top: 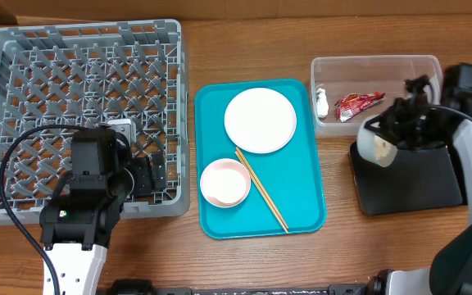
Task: Sort waste into correct bins and load items into the dishwasher
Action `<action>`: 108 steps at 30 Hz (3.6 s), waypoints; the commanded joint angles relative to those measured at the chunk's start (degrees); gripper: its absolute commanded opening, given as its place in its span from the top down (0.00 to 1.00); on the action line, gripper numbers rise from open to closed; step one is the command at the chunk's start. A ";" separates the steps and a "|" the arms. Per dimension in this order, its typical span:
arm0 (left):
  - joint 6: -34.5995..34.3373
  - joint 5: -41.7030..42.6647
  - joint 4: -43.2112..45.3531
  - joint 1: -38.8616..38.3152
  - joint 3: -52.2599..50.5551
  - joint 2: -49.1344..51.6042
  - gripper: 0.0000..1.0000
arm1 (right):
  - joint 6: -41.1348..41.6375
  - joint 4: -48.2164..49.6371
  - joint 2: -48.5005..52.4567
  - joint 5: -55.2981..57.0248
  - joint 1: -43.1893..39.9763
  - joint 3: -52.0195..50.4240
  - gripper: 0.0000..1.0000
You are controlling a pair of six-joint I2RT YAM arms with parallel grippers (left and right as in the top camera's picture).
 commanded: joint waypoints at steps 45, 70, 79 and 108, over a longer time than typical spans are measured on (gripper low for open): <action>-0.55 0.63 0.48 -0.35 1.53 0.17 0.00 | -4.61 18.60 -1.62 -52.11 -30.71 -16.61 0.96; -0.55 0.63 0.48 -0.35 1.53 0.17 0.00 | -4.22 17.99 -1.62 -52.11 -32.28 -16.61 0.96; -0.55 0.63 0.48 -0.35 1.53 0.17 0.00 | -9.07 12.87 -2.27 -43.60 -26.51 -16.35 0.96; -0.57 0.66 0.52 -0.35 1.53 0.17 0.00 | -7.26 28.55 -3.82 20.94 37.40 -2.19 0.96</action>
